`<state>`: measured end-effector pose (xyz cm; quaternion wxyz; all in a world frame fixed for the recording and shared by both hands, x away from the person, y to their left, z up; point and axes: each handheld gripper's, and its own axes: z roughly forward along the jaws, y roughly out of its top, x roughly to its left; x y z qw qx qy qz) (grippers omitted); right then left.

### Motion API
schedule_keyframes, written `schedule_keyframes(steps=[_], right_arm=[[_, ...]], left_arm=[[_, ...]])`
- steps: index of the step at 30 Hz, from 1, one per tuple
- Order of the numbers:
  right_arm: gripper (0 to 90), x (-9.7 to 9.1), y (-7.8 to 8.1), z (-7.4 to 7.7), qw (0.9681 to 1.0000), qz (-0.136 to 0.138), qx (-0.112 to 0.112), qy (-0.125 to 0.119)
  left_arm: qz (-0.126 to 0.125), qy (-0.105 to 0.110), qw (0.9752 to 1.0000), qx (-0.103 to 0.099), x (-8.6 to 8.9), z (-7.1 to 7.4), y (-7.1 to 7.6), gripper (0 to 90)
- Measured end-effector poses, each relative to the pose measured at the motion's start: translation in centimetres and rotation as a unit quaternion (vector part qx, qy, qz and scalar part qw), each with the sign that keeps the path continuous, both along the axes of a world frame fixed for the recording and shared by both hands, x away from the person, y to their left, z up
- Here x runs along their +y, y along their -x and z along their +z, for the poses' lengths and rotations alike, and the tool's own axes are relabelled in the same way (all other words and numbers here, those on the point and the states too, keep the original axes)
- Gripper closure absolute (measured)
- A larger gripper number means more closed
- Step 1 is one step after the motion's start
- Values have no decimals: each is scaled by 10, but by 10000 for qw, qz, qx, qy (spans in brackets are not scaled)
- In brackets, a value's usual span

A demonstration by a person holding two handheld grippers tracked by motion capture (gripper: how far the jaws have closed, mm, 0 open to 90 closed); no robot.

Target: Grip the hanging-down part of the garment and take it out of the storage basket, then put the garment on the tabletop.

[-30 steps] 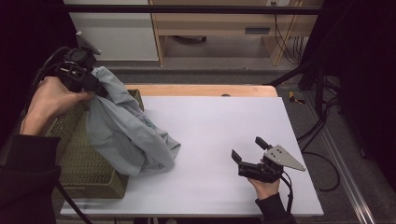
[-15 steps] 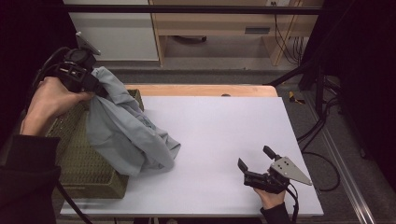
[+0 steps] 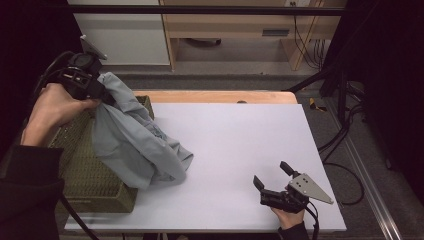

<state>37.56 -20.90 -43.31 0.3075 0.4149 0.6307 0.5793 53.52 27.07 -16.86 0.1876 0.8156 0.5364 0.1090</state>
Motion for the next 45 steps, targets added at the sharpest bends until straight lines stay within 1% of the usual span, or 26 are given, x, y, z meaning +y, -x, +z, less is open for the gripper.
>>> schedule_keyframes(steps=[2,4,8,11,14,15,16,17,18,19,21,22,23,24,25,27,29,33,34,37,38,39,40,41,43,45], right_arm=[[7,0,0,-1,10000,11,16,29],[7,0,0,-1,10000,4,76,-3],[8,-1,-1,-2,10000,11,70,6],[9,-1,-1,-3,9999,5,100,-4],[10,-1,-1,-3,9999,-4,122,-10],[10,-1,-1,-3,9999,2,126,5],[10,-1,-1,-2,9999,2,135,-1],[10,-1,-1,-2,9999,2,135,-1],[12,-1,-1,-2,9999,26,140,-17],[12,-1,-1,-2,9999,26,135,0],[13,0,0,-3,9999,18,144,11],[13,-1,0,-3,9999,20,146,22],[14,-2,0,-3,9999,34,130,42],[14,-2,0,-3,9999,34,130,42],[14,-2,1,-2,9999,48,161,-3],[14,-2,1,-2,9999,36,139,18],[14,-2,1,-1,9999,32,108,7],[14,-2,1,-1,9999,28,147,-2],[15,-2,1,-1,9999,51,122,26],[14,-3,1,-1,9999,73,93,37],[15,-2,1,-1,9999,65,80,-14],[15,-2,2,0,9999,68,134,-61],[15,-3,1,-1,10000,75,64,1],[15,-3,1,-1,10000,75,64,1],[15,-3,1,-1,9999,89,82,-19],[15,-3,1,0,9999,100,85,-30]], left_arm=[[-3,-1,10000,0,0,0,0,814],[-1,1,10000,0,-1,0,0,814],[-23,39,10000,7,-2,1,1,815],[-100,31,9999,22,-7,2,1,816],[-162,43,9999,-19,-13,3,3,816],[-203,40,9998,-34,-16,4,4,817],[-312,25,9995,-34,-23,4,7,817],[-312,25,9995,-34,-23,4,7,817],[-393,-15,9992,-60,-31,5,9,818],[-393,-15,9992,-60,-31,5,9,818],[-511,-33,9986,-95,-41,8,12,818],[-581,-28,9982,-133,-47,9,14,818],[-711,-25,9973,-154,-57,11,17,818],[-711,-25,9973,-154,-57,11,17,819],[-798,-51,9967,-165,-62,12,18,819],[-985,-78,9949,-186,-75,14,22,819],[-1134,-87,9933,-208,-84,16,24,819],[-1404,-107,9897,-261,-106,16,30,819],[-1457,-146,9888,-270,-111,16,31,819],[-1596,-158,9867,-270,-123,14,32,820],[-1622,-160,9863,-264,-127,14,33,820],[-1667,-178,9855,-275,-131,14,33,819],[-1701,-170,9849,-268,-134,13,34,820],[-1743,-177,9841,-279,-138,13,34,820],[-1822,-121,9828,-291,-146,13,35,820],[-1962,-169,9800,-278,-155,14,36,821]])
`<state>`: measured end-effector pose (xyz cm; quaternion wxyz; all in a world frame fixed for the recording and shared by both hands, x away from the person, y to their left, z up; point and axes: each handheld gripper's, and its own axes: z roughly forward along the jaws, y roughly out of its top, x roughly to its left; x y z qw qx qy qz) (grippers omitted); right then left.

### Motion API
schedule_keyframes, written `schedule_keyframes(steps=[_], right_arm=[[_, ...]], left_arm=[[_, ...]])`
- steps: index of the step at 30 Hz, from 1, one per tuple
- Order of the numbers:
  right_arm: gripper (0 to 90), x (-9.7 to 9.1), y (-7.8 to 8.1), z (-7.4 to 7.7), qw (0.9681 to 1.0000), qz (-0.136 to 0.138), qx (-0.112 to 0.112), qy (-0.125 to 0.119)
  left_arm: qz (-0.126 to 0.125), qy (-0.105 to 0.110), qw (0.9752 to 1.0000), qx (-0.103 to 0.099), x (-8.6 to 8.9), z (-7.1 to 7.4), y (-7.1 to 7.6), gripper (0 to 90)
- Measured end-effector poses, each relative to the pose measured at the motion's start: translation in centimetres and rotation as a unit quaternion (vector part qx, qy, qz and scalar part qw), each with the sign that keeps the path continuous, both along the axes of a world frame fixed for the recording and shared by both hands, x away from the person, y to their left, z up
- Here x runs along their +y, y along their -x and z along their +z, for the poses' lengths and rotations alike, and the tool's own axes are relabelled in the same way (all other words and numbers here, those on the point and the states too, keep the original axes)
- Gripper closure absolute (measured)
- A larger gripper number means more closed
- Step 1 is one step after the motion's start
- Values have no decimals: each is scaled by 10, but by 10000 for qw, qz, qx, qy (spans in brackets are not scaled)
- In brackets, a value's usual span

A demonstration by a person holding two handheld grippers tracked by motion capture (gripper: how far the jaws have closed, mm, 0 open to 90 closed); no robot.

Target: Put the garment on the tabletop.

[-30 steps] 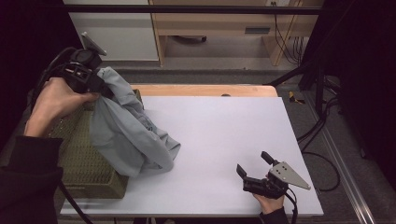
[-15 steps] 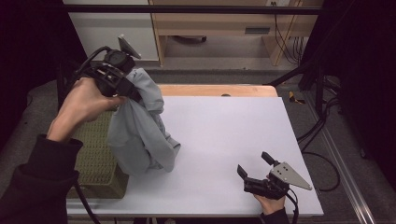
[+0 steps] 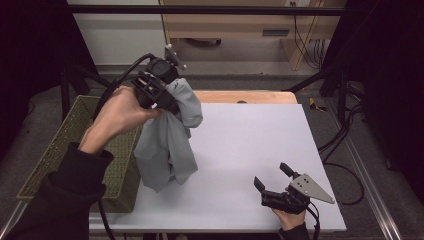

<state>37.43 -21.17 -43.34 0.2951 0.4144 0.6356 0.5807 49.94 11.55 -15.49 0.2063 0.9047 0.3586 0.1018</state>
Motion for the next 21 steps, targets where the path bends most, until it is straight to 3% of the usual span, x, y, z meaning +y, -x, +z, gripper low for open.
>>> schedule_keyframes(steps=[1,13,18,19,20,21], right_arm=[[15,0,1,1,10000,-10,69,-3],[16,-1,1,2,10000,14,-33,-21],[16,-1,2,2,10000,38,-24,-3],[16,-1,2,2,10000,46,-1,11],[16,-1,2,1,10000,60,-41,47],[16,0,3,2,10000,56,40,-18]], left_arm=[[-28,2,10000,-20,-4,0,1,821],[-468,-86,9989,-29,-49,-2,4,821],[-597,-169,9981,37,-63,-11,2,821],[-562,-96,9984,-34,-66,-14,2,821],[-575,-83,9983,29,-68,-18,1,821],[-655,-180,9977,55,-70,-21,-1,820]])
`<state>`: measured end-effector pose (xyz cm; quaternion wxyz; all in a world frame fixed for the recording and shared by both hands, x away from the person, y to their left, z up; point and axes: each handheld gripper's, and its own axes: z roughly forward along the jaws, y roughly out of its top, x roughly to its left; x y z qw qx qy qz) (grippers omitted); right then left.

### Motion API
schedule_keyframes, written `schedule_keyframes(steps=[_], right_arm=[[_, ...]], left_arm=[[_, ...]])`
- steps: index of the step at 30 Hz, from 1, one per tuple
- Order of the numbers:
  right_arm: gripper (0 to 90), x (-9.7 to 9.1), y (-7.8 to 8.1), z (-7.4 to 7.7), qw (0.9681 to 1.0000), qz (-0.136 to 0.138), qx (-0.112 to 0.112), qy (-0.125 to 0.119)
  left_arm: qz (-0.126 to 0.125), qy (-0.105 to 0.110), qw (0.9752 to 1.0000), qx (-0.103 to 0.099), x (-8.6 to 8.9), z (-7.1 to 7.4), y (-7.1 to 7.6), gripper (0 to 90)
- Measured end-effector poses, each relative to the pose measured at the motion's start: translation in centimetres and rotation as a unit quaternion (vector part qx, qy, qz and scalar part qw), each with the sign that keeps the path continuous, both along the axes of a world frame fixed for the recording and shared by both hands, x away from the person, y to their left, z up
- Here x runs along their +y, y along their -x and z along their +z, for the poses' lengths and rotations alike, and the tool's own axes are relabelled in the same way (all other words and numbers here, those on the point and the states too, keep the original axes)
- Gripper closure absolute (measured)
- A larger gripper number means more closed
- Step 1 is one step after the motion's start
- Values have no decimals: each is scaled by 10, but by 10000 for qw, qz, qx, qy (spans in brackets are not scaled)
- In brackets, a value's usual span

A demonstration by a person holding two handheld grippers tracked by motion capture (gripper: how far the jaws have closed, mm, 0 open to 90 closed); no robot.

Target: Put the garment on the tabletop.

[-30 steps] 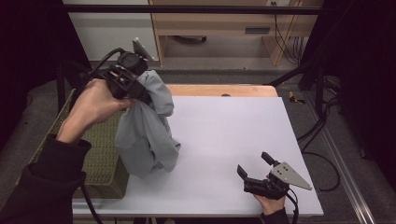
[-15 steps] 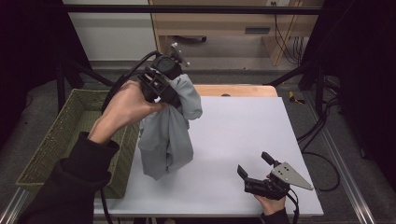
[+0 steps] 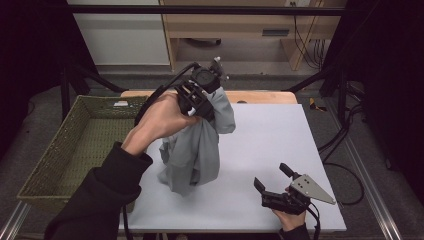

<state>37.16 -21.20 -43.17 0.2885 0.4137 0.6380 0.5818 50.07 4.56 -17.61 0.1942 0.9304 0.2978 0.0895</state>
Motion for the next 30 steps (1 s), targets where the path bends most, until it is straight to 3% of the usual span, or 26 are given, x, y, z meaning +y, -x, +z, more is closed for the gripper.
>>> schedule_keyframes(steps=[6,7,11,17,19,30], right_arm=[[16,1,-1,-1,10000,-4,-48,0],[15,2,0,0,10000,16,39,-40],[16,1,-1,-1,10000,31,-70,58],[16,1,-1,-1,10000,33,-13,33],[16,2,-1,-1,10000,25,-27,32],[15,1,-1,-1,10000,21,-14,32]], left_arm=[[-86,-119,9997,189,-11,-29,-7,820],[-80,-112,9997,208,-12,-35,-9,820],[-102,-102,9994,305,-15,-54,-13,820],[-120,-10,9988,469,-18,-77,-18,820],[-114,-71,9986,518,-19,-89,-20,819],[-155,-60,9968,781,-20,-128,-26,811]])
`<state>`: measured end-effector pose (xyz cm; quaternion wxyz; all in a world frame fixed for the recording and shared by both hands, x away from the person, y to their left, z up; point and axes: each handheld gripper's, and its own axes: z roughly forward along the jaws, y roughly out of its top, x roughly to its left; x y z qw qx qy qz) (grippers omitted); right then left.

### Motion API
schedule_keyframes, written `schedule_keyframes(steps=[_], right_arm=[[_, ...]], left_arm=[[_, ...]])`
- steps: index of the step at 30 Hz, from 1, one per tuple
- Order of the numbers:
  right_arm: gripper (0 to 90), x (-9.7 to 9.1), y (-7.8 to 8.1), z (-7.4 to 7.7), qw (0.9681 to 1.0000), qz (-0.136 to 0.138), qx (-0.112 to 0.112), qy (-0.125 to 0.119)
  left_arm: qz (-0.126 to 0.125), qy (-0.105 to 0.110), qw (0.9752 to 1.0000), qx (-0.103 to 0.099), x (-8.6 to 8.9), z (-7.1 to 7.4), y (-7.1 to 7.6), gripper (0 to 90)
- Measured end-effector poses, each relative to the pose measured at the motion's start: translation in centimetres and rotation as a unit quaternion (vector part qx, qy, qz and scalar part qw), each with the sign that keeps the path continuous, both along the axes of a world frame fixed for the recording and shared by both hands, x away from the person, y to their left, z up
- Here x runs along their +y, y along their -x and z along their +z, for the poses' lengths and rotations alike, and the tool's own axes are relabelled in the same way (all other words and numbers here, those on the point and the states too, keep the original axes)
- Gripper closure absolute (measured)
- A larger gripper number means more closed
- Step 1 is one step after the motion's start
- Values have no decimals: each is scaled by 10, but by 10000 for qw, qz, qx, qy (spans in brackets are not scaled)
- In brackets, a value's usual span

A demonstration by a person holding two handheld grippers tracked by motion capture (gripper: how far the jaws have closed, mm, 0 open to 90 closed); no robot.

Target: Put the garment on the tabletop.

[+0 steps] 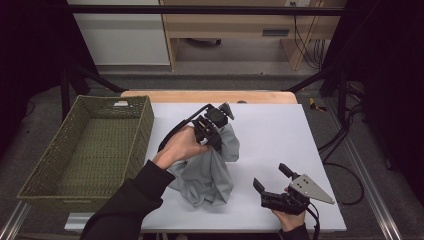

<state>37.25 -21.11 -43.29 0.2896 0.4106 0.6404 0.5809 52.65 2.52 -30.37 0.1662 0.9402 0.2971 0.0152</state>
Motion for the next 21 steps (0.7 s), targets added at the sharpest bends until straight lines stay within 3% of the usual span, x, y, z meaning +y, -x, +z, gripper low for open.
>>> schedule_keyframes(steps=[7,12,16,18,19,21], right_arm=[[16,-1,0,0,10000,-14,48,-37],[16,0,0,0,10000,-22,72,-43],[15,0,0,0,10000,-19,69,-50],[15,0,0,0,9999,-9,73,-68],[15,0,0,0,10000,-12,66,-61],[15,-1,-1,0,10000,-8,45,-64]], left_arm=[[-61,17,9998,203,-2,-25,-2,807],[-110,-10,9995,283,-3,-32,-1,778],[-97,90,9995,284,-1,-31,-3,610],[-104,250,9992,292,1,-30,-3,453],[-120,308,9991,256,2,-29,-3,407],[-158,328,9993,-20,4,-25,0,263]])
